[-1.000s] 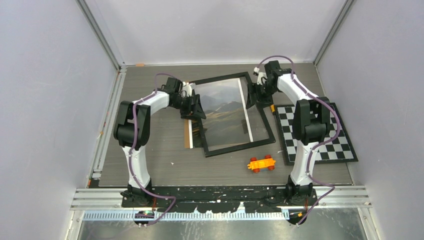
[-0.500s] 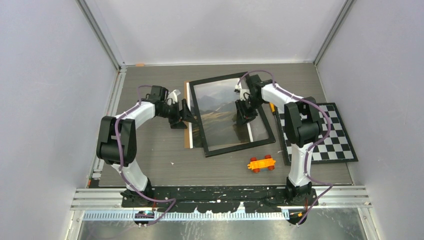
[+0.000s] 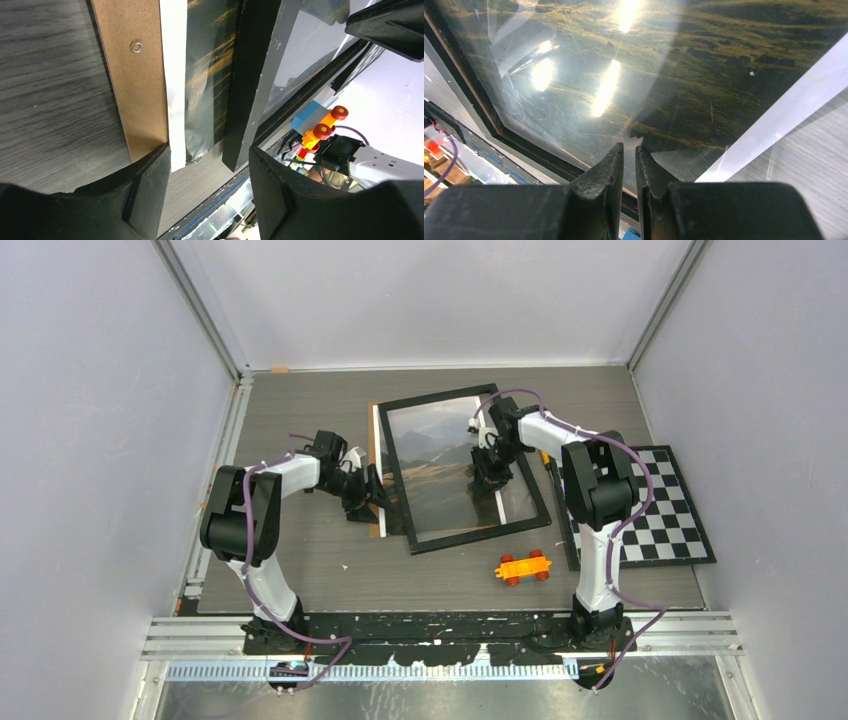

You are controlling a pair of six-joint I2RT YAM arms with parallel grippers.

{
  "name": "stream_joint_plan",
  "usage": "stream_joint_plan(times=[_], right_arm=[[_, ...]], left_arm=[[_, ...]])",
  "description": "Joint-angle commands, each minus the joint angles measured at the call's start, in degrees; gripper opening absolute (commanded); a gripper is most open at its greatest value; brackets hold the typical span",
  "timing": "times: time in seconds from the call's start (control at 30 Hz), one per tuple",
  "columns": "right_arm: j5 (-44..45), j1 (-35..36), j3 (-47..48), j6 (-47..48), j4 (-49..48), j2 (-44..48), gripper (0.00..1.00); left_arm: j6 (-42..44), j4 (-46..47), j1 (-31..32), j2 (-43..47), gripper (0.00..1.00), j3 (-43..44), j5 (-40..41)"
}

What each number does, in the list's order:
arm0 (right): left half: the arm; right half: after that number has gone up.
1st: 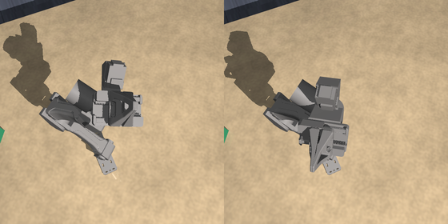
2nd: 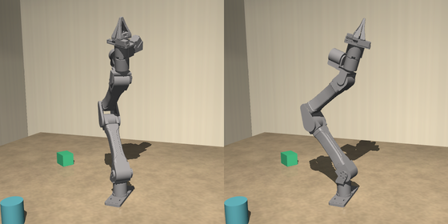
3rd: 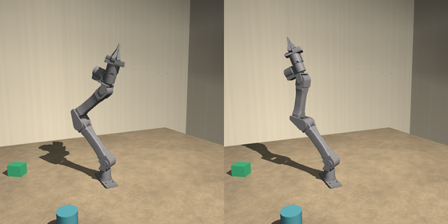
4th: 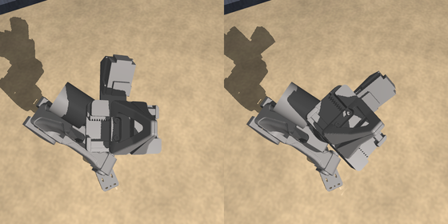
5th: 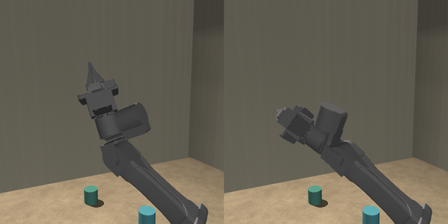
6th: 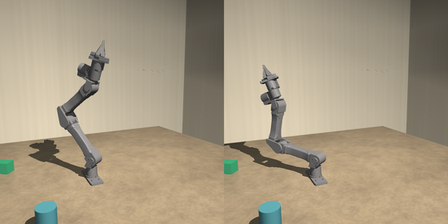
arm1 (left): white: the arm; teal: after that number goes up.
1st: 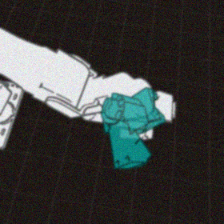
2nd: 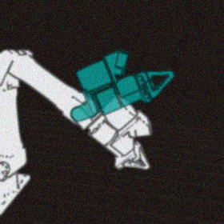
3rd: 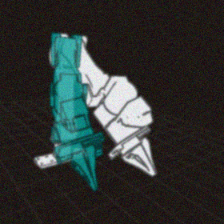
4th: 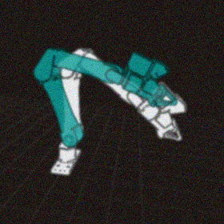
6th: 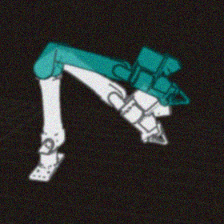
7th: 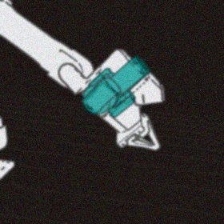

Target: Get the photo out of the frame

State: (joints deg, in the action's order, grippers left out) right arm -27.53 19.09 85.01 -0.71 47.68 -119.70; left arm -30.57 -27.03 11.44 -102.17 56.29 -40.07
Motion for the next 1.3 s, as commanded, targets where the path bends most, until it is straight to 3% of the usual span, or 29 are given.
stream_joint_plan(times=[0.0,0.6,0.87,1.0,1.17,1.27], right_arm=[[4.30,0.24,-1.87,-0.96,-2.23,-4.47,0.21],[4.32,0.29,-3.37,-2.40,-3.04,-4.40,0.20],[4.33,0.32,-2.68,-2.35,-2.60,-5.04,0.20],[4.26,0.32,-1.70,-2.67,-2.31,-5.75,0.20],[3.98,0.42,-0.85,-3.08,-2.21,-5.90,0.20],[3.38,0.41,-0.66,-3.29,-2.19,-5.81,0.21]], left_arm=[[-2.07,2.10,0.71,-2.06,0.61,-1.82,0.39],[-9.08,30.06,-1.82,-2.26,0.63,-7.33,-2.78],[-9.94,33.49,-4.30,-7.51,0.61,-2.19,-3.53],[-11.65,34.87,-4.47,-10.12,0.50,-0.22,-3.57],[-13.25,35.20,-5.27,-11.25,0.23,-0.09,-1.91],[-13.27,35.26,-5.51,-12.35,0.20,0.69,-1.22]])
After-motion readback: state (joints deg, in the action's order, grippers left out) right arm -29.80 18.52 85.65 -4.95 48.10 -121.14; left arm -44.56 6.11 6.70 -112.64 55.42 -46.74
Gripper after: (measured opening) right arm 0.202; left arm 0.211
